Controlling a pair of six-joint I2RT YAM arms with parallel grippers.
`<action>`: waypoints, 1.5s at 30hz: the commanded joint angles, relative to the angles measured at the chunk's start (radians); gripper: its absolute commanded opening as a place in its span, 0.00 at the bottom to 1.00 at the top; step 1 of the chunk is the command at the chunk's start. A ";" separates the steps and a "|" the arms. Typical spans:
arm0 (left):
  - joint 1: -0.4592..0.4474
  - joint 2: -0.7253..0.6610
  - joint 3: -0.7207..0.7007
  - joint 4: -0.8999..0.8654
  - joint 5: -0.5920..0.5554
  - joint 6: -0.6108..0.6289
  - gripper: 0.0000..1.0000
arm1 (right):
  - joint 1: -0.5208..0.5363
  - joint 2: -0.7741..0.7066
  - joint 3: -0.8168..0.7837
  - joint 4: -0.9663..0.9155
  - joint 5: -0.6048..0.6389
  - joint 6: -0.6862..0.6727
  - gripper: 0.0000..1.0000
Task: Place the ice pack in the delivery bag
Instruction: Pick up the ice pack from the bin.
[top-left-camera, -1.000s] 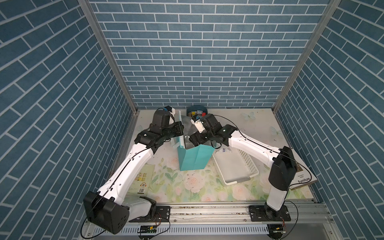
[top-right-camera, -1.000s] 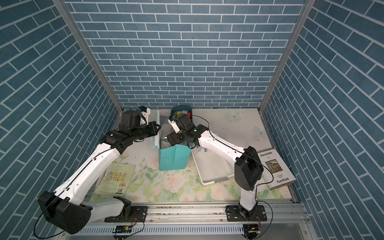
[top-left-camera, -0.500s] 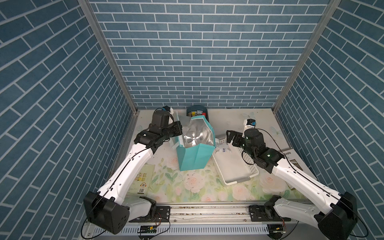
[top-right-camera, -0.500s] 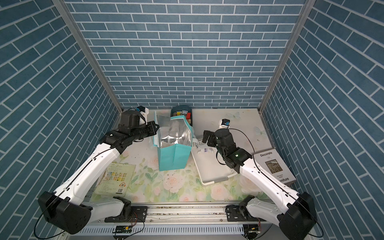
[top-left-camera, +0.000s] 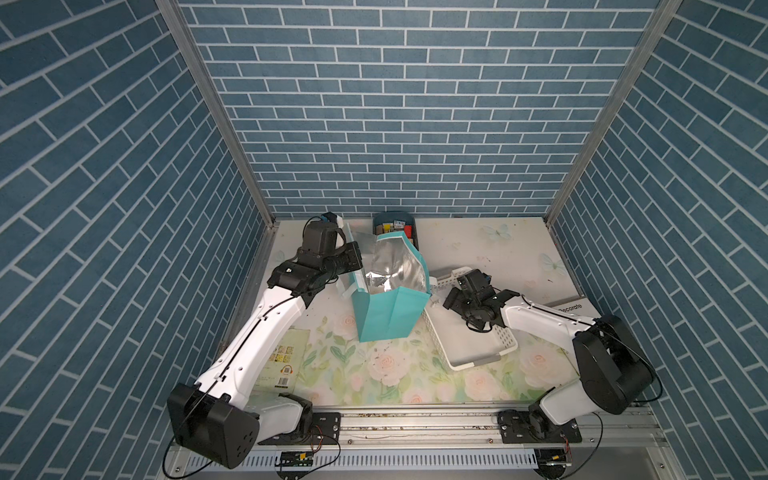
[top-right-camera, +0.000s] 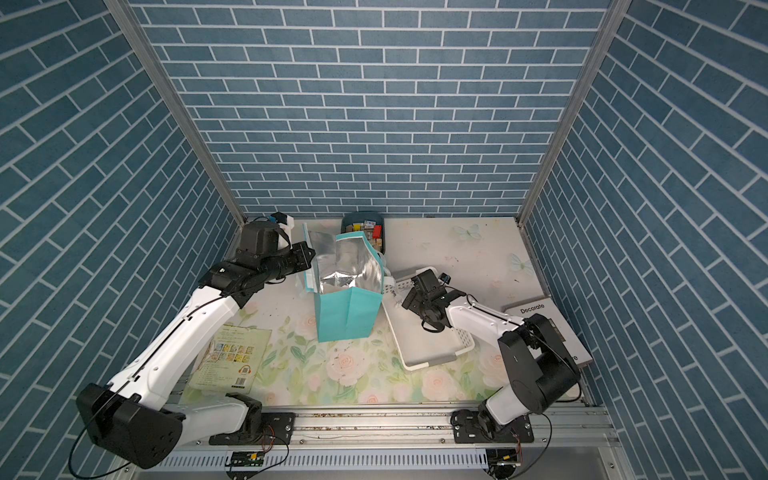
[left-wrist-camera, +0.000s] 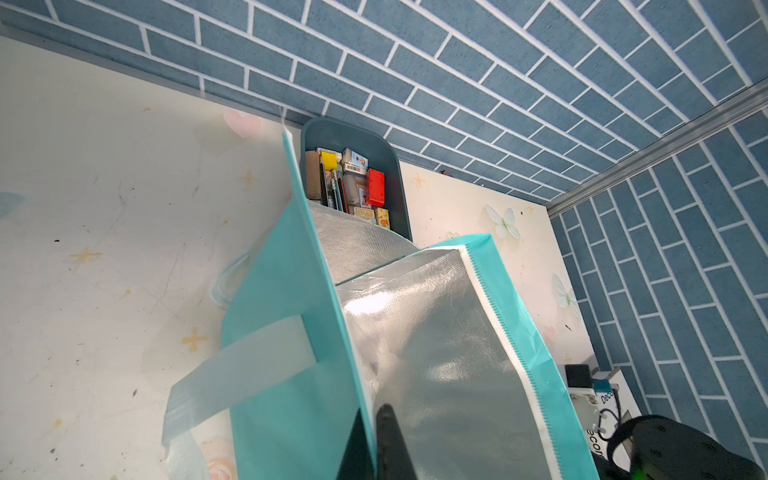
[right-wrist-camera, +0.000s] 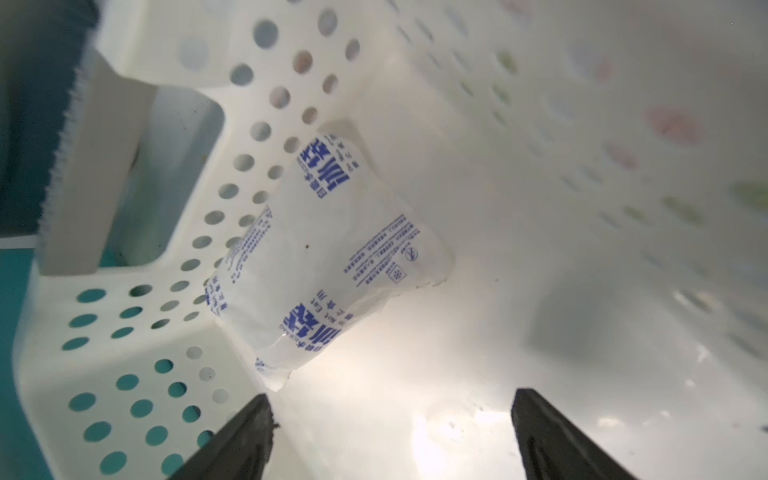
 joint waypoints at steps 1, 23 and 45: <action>0.013 -0.006 -0.015 0.036 -0.012 -0.002 0.00 | -0.003 0.051 0.061 0.011 -0.038 0.136 0.91; 0.022 -0.006 -0.021 0.042 -0.007 -0.005 0.00 | -0.009 0.364 0.264 -0.214 0.219 0.217 0.62; 0.033 -0.004 -0.023 0.044 -0.002 -0.003 0.00 | -0.059 0.182 0.055 -0.018 0.292 0.064 0.20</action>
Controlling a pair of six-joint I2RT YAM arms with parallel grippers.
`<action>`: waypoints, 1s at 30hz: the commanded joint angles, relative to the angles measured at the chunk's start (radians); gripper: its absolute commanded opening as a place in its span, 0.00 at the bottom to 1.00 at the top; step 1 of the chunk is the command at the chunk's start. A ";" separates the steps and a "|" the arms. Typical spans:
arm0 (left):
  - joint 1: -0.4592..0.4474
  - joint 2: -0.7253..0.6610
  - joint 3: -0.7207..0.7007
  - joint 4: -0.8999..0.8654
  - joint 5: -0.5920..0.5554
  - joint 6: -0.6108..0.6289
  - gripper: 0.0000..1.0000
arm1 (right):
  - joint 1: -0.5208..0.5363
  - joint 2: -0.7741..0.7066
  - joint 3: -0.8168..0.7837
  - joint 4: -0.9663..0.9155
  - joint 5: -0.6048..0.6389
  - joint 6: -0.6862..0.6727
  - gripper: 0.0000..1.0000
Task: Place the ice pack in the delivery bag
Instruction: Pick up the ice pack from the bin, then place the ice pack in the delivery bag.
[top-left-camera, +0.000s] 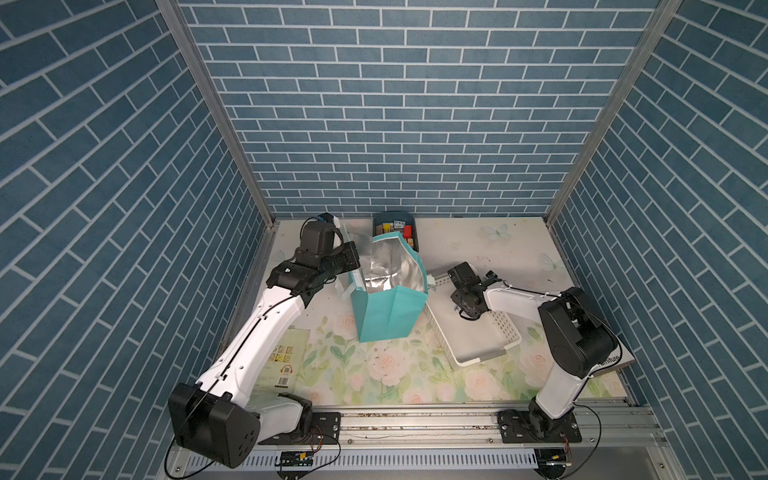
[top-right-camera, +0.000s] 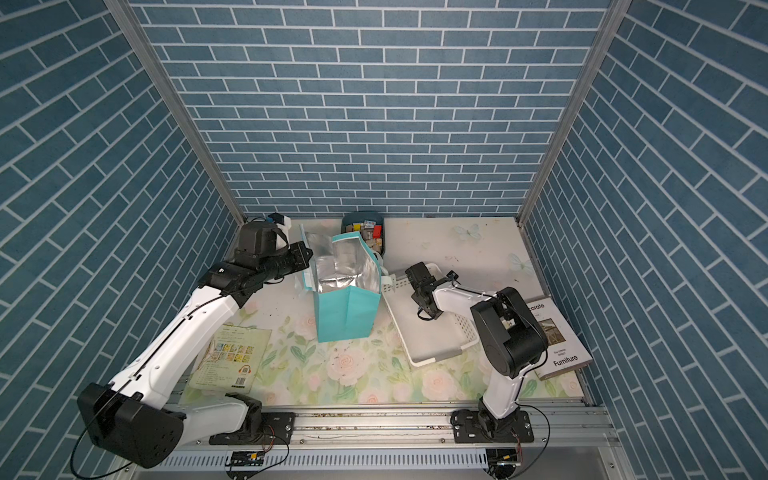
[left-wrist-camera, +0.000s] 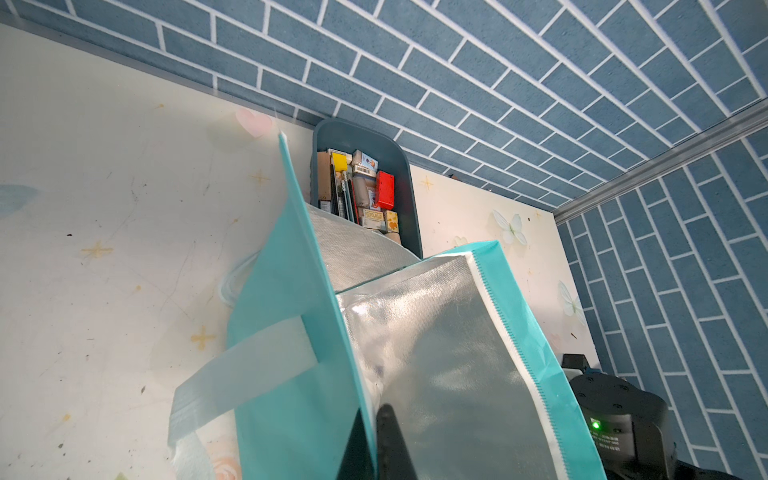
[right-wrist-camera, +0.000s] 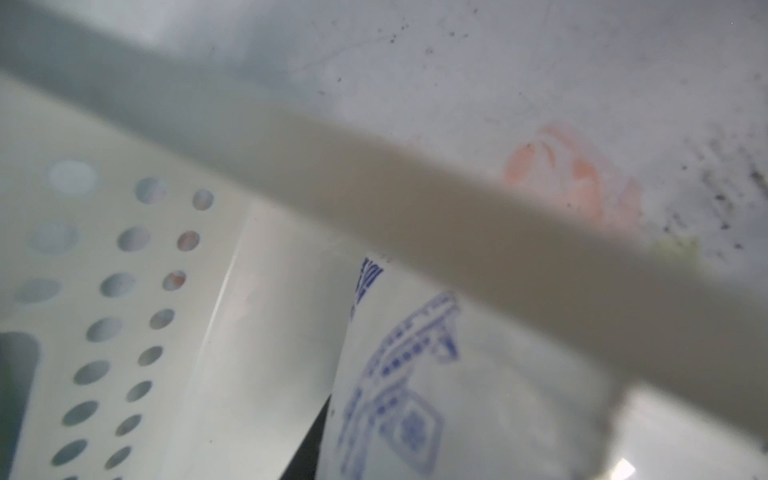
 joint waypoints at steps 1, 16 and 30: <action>0.010 -0.002 -0.007 0.034 -0.003 0.003 0.00 | -0.016 -0.050 -0.091 0.060 0.014 -0.108 0.15; 0.013 -0.007 -0.009 0.040 0.034 0.034 0.00 | 0.015 -0.667 -0.177 0.593 -0.531 -0.872 0.00; 0.013 -0.013 -0.037 0.094 0.124 0.081 0.00 | 0.290 -0.164 0.516 -0.072 -0.419 -1.233 0.00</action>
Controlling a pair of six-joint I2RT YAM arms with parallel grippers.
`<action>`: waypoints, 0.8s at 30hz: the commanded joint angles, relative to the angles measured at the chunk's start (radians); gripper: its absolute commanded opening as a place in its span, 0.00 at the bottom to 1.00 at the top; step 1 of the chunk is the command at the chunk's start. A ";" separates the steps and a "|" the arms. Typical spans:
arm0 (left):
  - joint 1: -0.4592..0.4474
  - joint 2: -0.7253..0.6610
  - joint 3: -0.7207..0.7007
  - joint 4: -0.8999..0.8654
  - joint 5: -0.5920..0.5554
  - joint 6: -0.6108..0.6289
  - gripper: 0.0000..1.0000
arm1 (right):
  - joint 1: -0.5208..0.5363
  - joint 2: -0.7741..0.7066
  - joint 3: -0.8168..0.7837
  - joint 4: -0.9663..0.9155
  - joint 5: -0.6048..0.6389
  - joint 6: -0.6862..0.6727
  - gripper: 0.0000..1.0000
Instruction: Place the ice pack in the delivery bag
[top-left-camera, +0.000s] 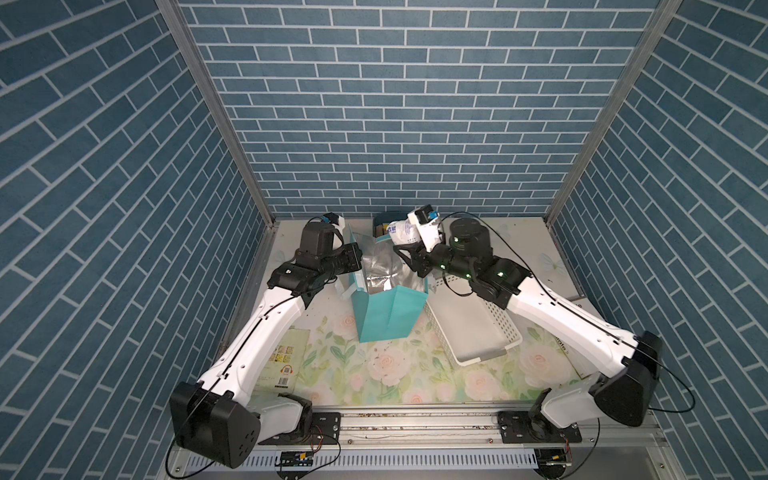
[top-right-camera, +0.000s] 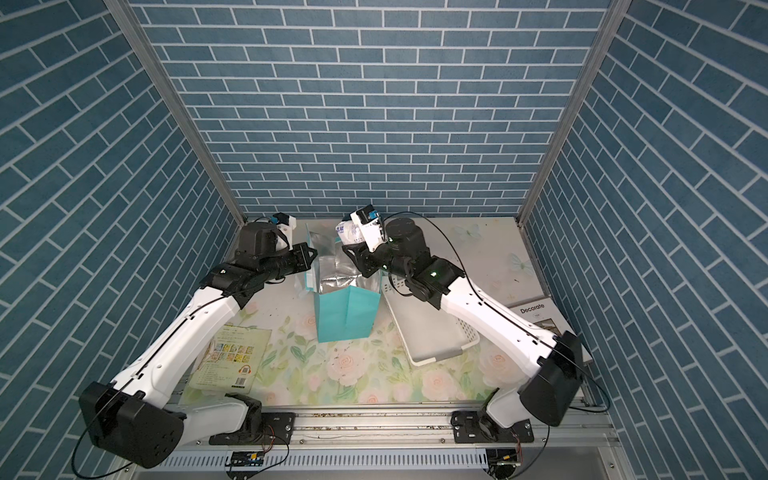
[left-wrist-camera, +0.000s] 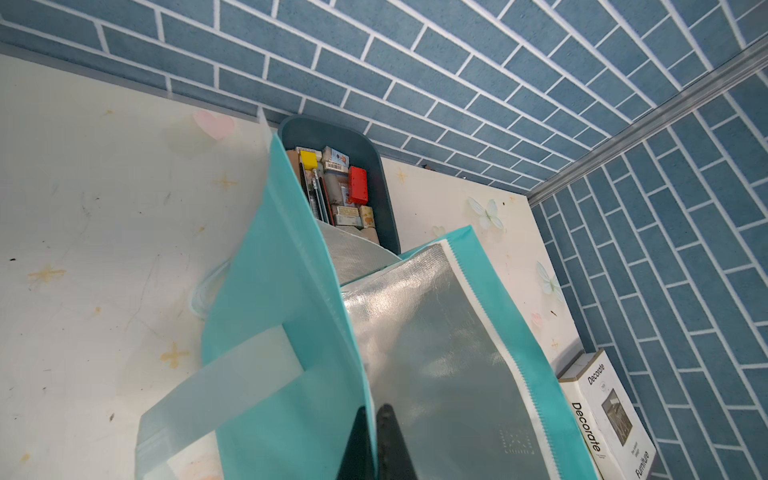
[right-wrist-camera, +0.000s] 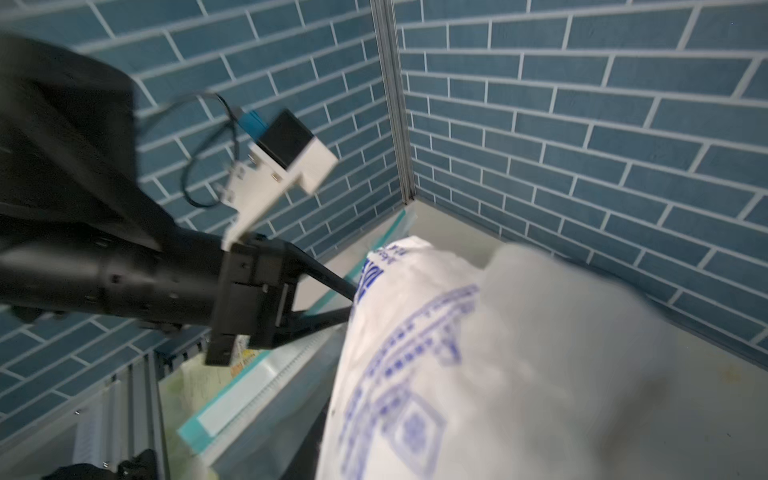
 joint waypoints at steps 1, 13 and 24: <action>0.005 -0.012 -0.006 0.035 0.025 0.025 0.00 | 0.007 0.090 0.070 -0.199 0.045 -0.101 0.00; 0.005 0.000 -0.012 0.038 0.015 0.024 0.00 | 0.027 0.222 0.180 -0.235 0.075 -0.118 0.74; 0.012 -0.002 -0.009 0.024 -0.020 0.020 0.00 | 0.000 -0.248 -0.319 0.181 0.366 -0.028 1.00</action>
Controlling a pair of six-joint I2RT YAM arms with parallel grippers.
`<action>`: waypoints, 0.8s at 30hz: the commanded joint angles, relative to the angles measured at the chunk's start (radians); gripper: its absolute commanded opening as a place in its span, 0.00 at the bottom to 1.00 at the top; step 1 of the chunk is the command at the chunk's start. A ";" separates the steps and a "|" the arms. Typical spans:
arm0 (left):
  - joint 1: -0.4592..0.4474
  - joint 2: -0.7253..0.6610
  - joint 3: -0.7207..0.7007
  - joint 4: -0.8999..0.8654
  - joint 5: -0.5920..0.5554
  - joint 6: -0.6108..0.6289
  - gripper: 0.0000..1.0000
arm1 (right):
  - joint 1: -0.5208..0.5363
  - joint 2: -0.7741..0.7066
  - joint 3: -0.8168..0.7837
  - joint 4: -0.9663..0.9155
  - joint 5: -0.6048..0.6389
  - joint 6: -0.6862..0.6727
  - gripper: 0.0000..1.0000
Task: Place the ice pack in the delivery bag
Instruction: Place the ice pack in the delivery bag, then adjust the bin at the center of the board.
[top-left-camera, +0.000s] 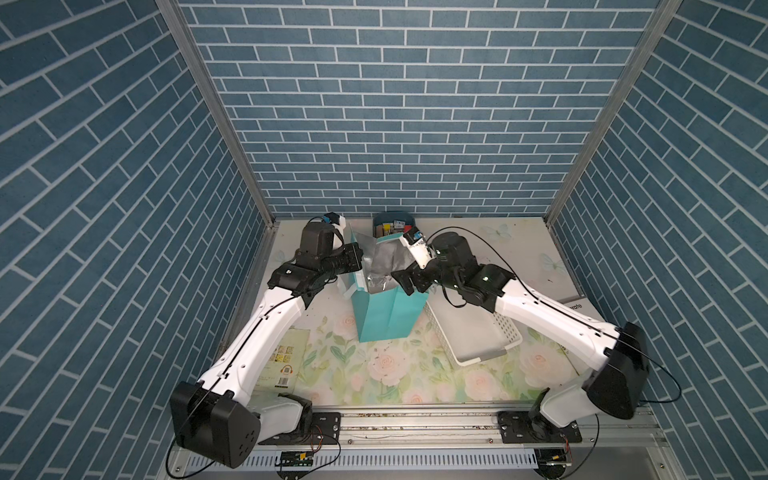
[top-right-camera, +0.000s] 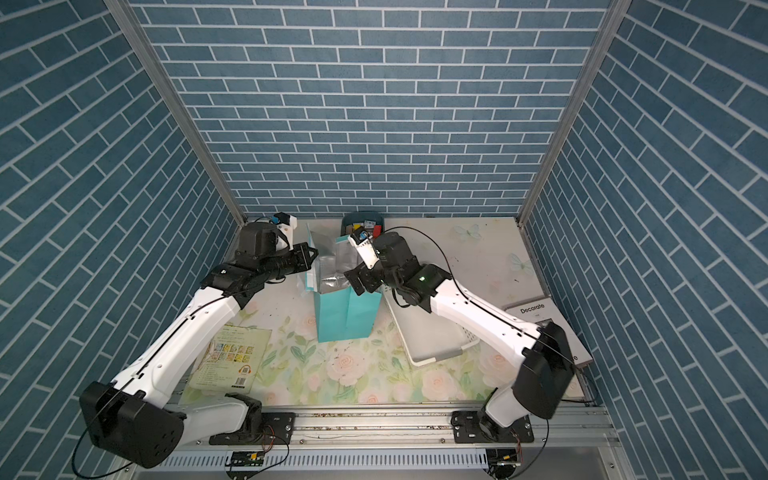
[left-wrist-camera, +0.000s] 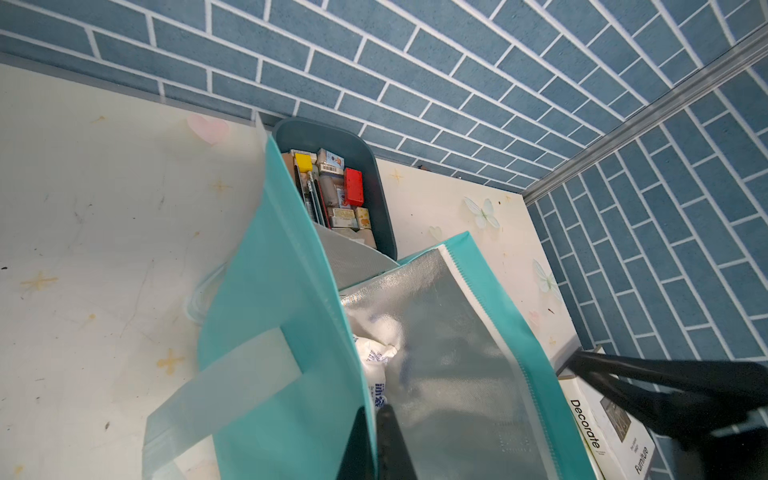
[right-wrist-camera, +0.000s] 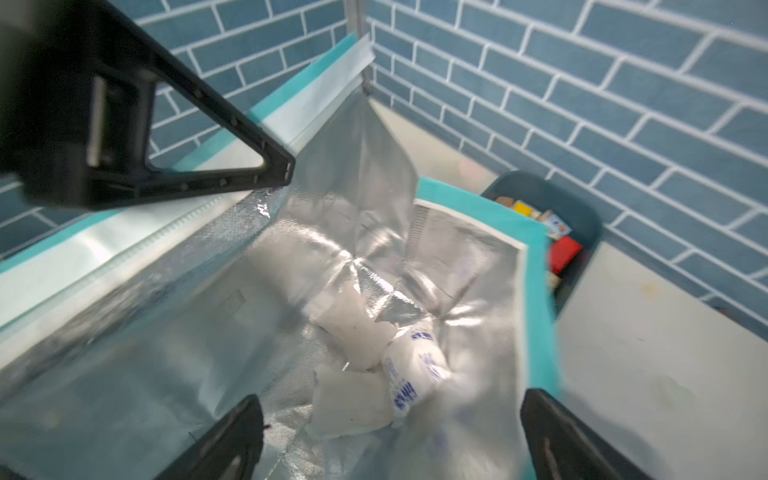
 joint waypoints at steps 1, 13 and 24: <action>0.011 -0.002 -0.007 0.012 -0.021 0.012 0.00 | -0.028 -0.176 -0.165 0.212 0.201 0.087 0.99; 0.026 -0.011 -0.008 0.010 -0.022 0.007 0.00 | -0.263 -0.167 -0.488 0.220 0.249 0.294 0.15; 0.027 -0.012 -0.015 0.017 -0.007 0.006 0.00 | -0.388 0.170 -0.397 0.302 0.197 0.345 0.02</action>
